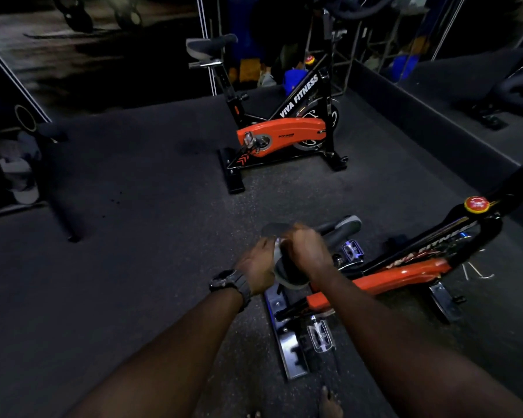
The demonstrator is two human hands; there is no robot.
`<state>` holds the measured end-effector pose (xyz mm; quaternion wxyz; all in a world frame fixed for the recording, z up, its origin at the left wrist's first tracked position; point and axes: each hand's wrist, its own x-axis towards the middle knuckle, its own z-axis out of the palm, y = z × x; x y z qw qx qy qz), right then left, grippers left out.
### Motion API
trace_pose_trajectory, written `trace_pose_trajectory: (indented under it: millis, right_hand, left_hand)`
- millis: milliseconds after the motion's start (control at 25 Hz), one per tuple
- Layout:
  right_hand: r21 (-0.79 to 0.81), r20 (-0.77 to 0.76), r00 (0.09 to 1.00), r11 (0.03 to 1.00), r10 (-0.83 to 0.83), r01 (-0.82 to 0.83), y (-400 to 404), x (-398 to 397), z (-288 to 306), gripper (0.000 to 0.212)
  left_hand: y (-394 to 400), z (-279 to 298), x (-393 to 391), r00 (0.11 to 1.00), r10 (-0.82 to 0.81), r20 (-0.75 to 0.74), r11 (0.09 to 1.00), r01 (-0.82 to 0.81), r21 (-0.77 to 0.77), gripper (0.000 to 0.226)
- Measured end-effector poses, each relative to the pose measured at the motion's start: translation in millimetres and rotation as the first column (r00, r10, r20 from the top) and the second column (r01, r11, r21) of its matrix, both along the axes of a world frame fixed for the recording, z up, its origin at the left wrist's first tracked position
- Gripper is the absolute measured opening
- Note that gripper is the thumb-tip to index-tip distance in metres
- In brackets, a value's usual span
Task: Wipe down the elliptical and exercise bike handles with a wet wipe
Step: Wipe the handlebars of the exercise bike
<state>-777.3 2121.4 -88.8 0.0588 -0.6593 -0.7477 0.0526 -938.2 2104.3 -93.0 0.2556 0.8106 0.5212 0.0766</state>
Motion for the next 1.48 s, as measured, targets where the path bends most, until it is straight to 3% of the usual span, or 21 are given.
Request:
trace_pose_trajectory:
  millis: [80, 200, 280, 360, 440, 560, 720, 880, 1160, 1480]
  right_hand:
    - [-0.042, 0.029, 0.988, 0.987, 0.154, -0.152, 1, -14, -1, 0.021]
    - [0.005, -0.115, 0.99, 0.996, -0.087, 0.088, 20, 4, -4, 0.017]
    - [0.009, -0.127, 0.991, 0.999, -0.046, 0.048, 15, 0, -9, 0.021]
    - [-0.015, -0.15, 0.988, 0.999, 0.047, -0.05, 6, -12, -9, 0.025]
    - [-0.074, -0.167, 0.986, 0.997, 0.004, -0.016, 19, -16, 4, 0.023]
    - [0.016, -0.305, 0.947, 0.993, -0.104, 0.114, 70, -28, 80, 0.017]
    - [0.339, -0.46, 0.888, 0.927, 0.013, 0.162, 129, -73, 235, 0.019]
    - [0.441, -0.462, 0.883, 0.886, 0.085, 0.145, 157, -126, 323, 0.019]
    - [0.491, -0.403, 0.909, 0.863, 0.107, 0.116, 217, -158, 359, 0.016]
    - [0.5, -0.478, 0.872, 0.848, 0.103, 0.174, 377, -141, 370, 0.012]
  left_hand:
    - [0, 0, -3, 0.998, 0.057, 0.033, 0.998, -0.057, -0.014, 0.065]
    - [4, -1, -7, 0.997, 0.073, 0.019, 0.997, -0.073, -0.023, 0.075]
    - [6, 3, -7, 0.998, 0.06, 0.03, 0.998, -0.06, 0.001, 0.071]
    - [11, 13, -8, 0.99, 0.012, 0.14, 1.0, -0.011, -0.004, 0.061]
    - [23, 38, -16, 0.993, 0.017, 0.117, 1.0, -0.016, -0.009, 0.048]
    - [65, 99, -49, 0.987, 0.162, -0.012, 0.977, -0.159, 0.141, 0.042]
    - [123, 222, -110, 0.943, 0.296, 0.15, 0.88, -0.33, 0.341, 0.045]
    - [146, 306, -155, 0.907, 0.325, 0.268, 0.805, -0.414, 0.425, 0.042]
    - [206, 352, -194, 0.867, 0.374, 0.33, 0.726, -0.495, 0.478, 0.04]
    - [366, 385, -202, 0.847, 0.367, 0.384, 0.675, -0.526, 0.517, 0.036]
